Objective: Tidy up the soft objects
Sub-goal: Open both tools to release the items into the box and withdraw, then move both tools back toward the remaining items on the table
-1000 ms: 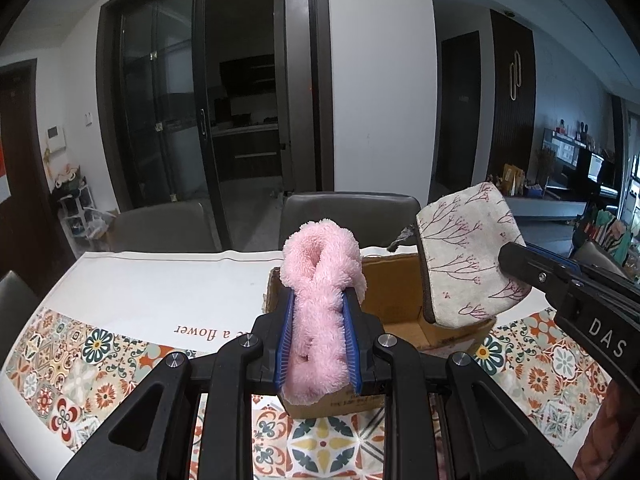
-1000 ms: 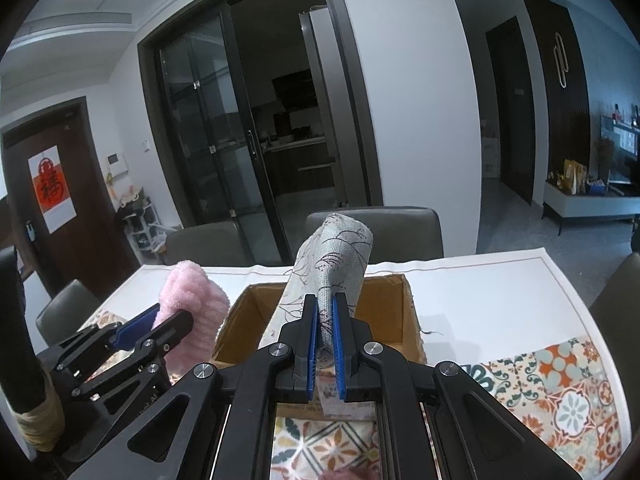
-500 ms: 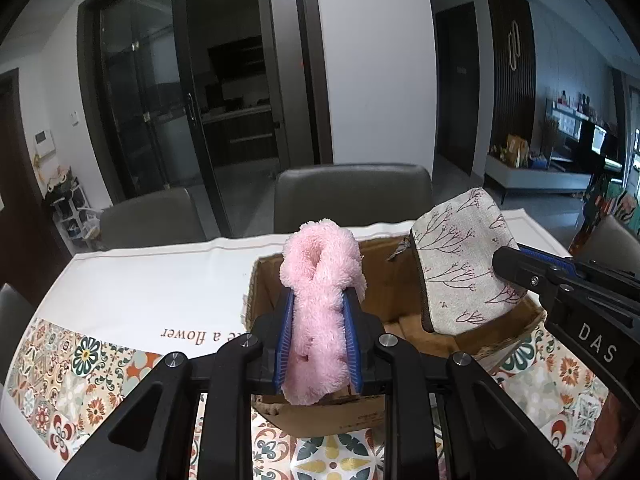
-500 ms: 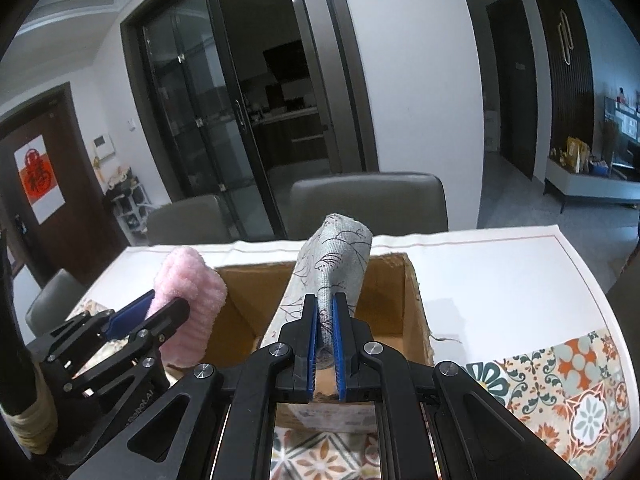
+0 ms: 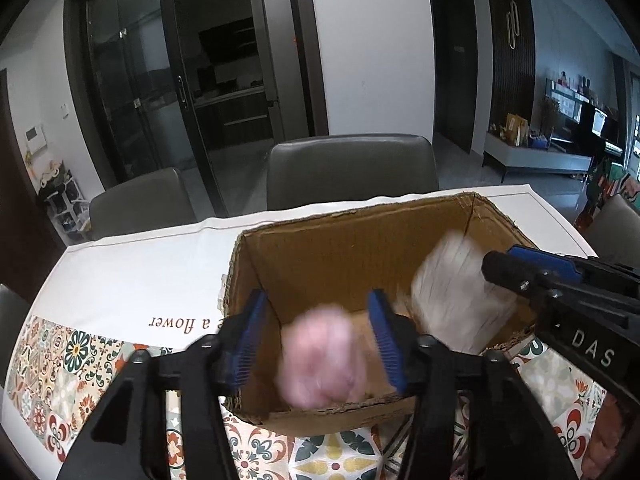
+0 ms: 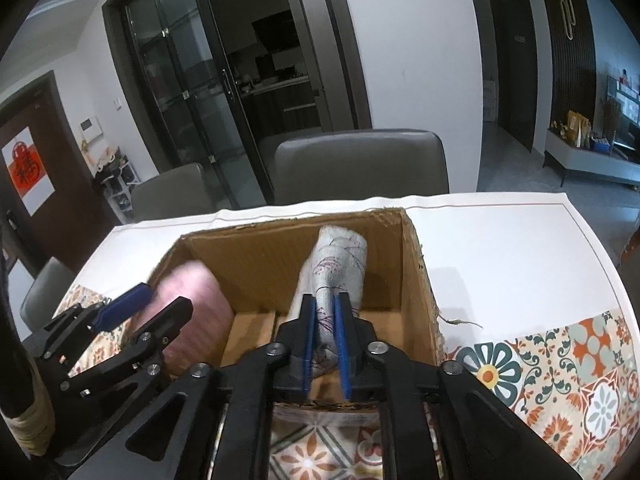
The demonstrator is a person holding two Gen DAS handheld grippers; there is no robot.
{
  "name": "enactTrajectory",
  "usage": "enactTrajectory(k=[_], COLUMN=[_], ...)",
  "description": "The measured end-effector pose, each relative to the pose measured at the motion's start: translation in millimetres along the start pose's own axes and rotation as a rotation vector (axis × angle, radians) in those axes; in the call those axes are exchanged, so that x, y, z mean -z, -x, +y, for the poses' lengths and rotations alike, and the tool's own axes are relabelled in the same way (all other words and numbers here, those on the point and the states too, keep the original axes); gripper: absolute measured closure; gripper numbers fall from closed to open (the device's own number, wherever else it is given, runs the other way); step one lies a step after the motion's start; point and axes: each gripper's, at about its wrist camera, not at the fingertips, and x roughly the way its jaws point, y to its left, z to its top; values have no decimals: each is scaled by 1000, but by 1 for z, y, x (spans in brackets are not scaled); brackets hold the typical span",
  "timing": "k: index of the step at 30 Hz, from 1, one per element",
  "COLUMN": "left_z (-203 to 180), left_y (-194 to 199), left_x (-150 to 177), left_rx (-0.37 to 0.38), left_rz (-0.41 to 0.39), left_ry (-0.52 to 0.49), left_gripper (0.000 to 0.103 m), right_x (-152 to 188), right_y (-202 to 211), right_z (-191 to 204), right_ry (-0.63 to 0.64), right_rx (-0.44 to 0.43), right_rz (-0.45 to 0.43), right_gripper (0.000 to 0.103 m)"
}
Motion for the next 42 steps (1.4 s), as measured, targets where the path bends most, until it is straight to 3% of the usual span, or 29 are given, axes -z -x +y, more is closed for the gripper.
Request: enactTrajectory(k=[1,12,25,42], left_z=[0,11,18,27], left_y=[2,36,98,149], left_x=[0,0,15,53], left_rx=[-7,-25,-37,-26], left_rz=[-7,-53,-100,-92], left_ry=[-1,20,39,59], left_gripper=[48,42,40,37], right_x=[0,-1,16,51], right_y=[-1,20,73,128], right_z=[-1,4,15,32], right_ry=[-3,9,11,20], right_rx=[-4,56,57,62], right_rz=[2,-31,-57,-74], right_gripper=[74,74,73,50])
